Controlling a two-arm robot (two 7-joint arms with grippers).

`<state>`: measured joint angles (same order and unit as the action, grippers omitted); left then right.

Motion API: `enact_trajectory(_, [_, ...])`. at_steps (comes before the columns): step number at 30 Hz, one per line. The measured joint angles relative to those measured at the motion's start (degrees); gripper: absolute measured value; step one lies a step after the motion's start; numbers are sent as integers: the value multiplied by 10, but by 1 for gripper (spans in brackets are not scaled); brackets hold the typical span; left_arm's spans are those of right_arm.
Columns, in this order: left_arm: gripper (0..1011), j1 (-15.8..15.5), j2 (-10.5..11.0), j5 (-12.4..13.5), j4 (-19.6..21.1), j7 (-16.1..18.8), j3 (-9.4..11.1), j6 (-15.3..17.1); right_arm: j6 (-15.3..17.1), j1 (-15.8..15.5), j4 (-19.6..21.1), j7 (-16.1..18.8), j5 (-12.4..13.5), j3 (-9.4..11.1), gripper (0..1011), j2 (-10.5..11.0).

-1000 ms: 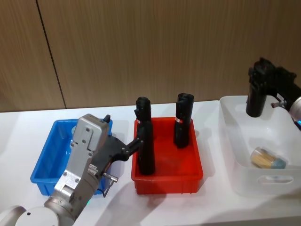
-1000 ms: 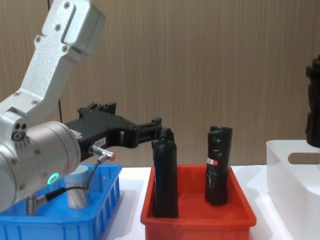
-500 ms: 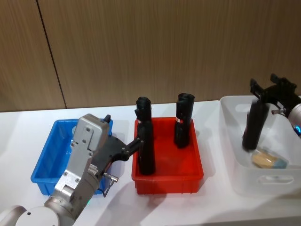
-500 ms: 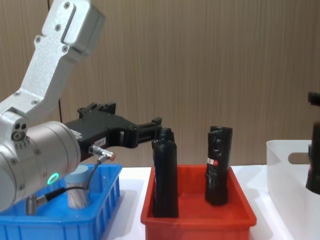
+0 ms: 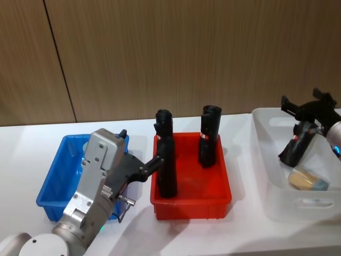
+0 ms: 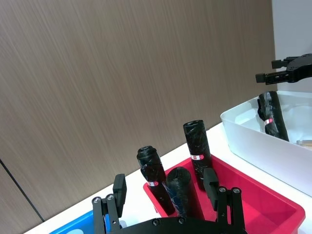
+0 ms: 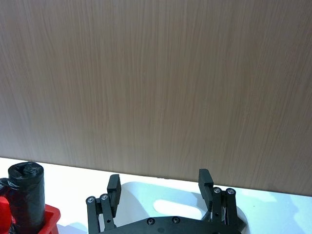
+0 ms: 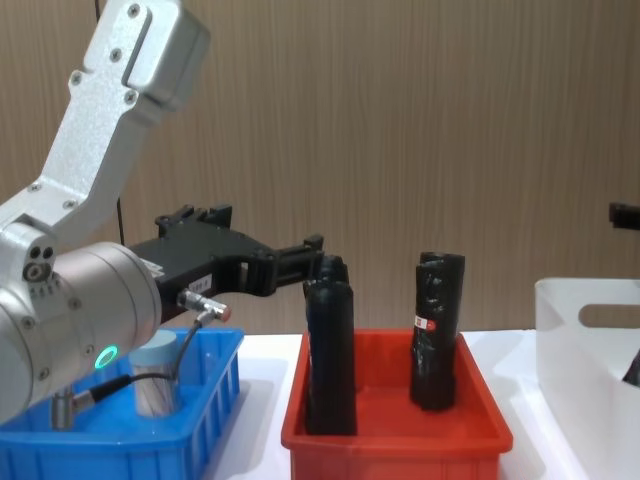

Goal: Pick the cotton swabs from the blue box and place them into the white box.

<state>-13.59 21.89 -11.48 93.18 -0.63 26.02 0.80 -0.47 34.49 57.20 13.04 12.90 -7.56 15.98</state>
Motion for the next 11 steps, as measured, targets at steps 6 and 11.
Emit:
enact_trajectory(6, [1004, 0, 0, 0, 0, 0, 0, 0, -5, 3, -9, 0, 0, -1, 1002, -1])
enact_trajectory(11, [1004, 0, 0, 0, 0, 0, 0, 0, -7, 5, -14, -1, -1, -1, 1002, -2])
